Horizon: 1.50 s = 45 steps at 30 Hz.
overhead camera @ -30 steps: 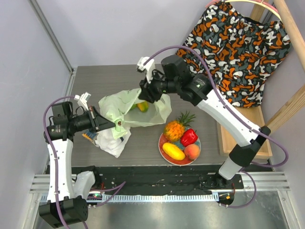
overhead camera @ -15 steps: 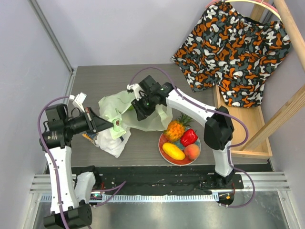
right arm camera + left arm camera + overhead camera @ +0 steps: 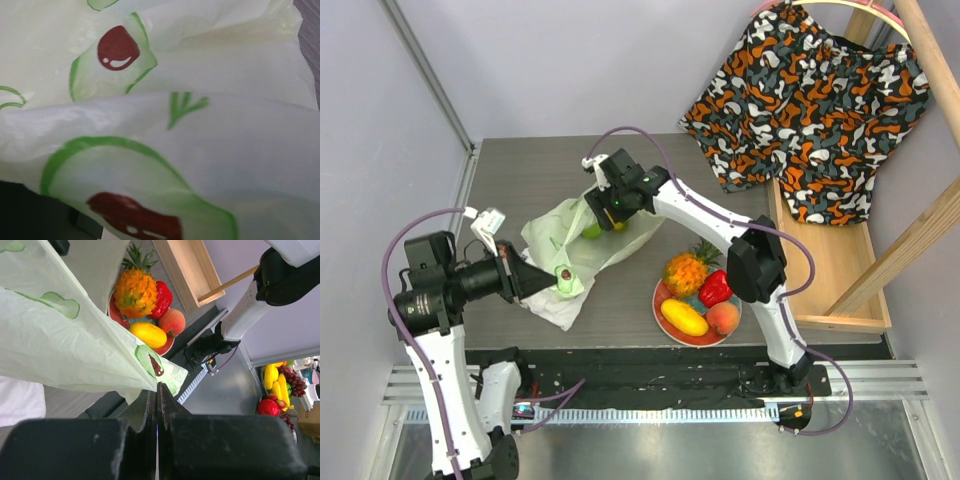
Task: Take the fake fruits out of the plastic bag
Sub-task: Take out the fake fruit from the plastic bag.
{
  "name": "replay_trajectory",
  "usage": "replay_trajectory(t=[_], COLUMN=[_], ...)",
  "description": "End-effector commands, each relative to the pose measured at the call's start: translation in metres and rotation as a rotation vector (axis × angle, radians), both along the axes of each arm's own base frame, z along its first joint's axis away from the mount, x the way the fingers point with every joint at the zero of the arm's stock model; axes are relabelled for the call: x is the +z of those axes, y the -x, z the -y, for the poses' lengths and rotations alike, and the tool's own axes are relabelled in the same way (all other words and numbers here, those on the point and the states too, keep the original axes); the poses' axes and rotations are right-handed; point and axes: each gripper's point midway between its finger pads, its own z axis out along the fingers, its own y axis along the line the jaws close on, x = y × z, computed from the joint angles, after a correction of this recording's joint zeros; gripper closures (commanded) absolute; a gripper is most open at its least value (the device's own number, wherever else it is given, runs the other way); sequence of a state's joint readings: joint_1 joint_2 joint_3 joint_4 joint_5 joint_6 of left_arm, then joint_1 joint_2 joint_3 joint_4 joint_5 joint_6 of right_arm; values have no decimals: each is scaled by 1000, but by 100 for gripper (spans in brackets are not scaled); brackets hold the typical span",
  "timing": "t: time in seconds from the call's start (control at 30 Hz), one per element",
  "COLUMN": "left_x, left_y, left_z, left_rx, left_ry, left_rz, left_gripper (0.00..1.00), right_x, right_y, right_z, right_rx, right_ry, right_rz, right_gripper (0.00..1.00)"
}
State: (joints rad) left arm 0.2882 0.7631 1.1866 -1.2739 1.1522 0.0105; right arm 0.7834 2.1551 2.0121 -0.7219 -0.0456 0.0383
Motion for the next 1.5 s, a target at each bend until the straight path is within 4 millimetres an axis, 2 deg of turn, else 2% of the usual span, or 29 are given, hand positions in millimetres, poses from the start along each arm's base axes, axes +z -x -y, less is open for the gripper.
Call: replay_trajectory(t=[0.0,0.1,0.13,0.23,0.37,0.4,0.47,0.57,0.6,0.63,0.67,0.7,0.73,0.83,0.93,1.0,1.03,1.07,1.13,1.17,1.23,1.27,1.37,1.4,1.43,1.47], left_x=[-22,-26,-27,-28,-29,-29,-30,-28,-27,-27,-27,-27,-27,-29,-27,-27,-26,-25,-25,-25,-26,-26,-24,-25,-22,-17], left_y=[16,11,10,5,1,-1,-2,-3,-3,-4,-4,-4,-5,-8,-11,-13,-14,-14,-15,-17,-20,-25,-39,-45,-51,-62], left_z=[3,0,-1,-1,-2,-3,-3,-3,-4,-4,-4,-4,-4,-5,-4,-5,-5,-5,-5,-5,-6,-7,-11,-12,-13,-16], left_rx=[6,20,22,24,21,21,23,22,22,22,21,20,21,21,30,33,32,33,32,31,33,35,50,55,70,76], left_ry=[24,5,4,15,21,24,22,24,24,20,18,20,17,18,42,44,44,43,41,42,49,47,54,64,80,80], left_rz=[-130,-131,-131,-134,-136,-144,-146,-152,-150,-150,-146,-149,-143,-131,-139,-138,-134,-131,-126,-124,-127,-117,-102,-112,-119,-80], left_gripper=[100,100,100,100,100,100,100,100,100,100,100,100,100,100,100,100,100,100,100,100,100,100,100,100,100,100], right_x=[3,-1,3,-2,-12,-22,-23,-36,-47,-41,-42,-52,-45,-50,-62,-54,-57,-43,-30,-11,10,47,96,120,130,127], right_y=[-28,-32,-29,-25,-22,-19,-13,-2,3,7,4,10,13,20,18,8,5,-2,-6,-6,1,6,27,41,51,59], right_z=[-9,-18,-26,-39,-55,-60,-65,-60,-52,-48,-38,-30,-26,-16,-20,-29,-32,-38,-43,-45,-45,-44,-39,-32,-30,-24], right_rx=[-45,-38,-12,15,49,63,84,71,67,66,35,39,38,45,54,86,107,109,128,136,152,166,262,301,357,373], right_ry=[-2,-16,-52,-68,-47,-35,-41,14,44,48,81,111,114,137,138,128,138,114,90,61,1,-63,-151,-172,-187,-182], right_rz=[83,77,62,50,71,65,47,31,8,11,27,9,14,-2,-9,36,50,80,100,124,98,121,138,157,166,149], right_gripper=[30,30,30,30,21,19,15,11,10,10,9,9,9,9,14,25,30,37,43,47,53,56,60,61,62,63])
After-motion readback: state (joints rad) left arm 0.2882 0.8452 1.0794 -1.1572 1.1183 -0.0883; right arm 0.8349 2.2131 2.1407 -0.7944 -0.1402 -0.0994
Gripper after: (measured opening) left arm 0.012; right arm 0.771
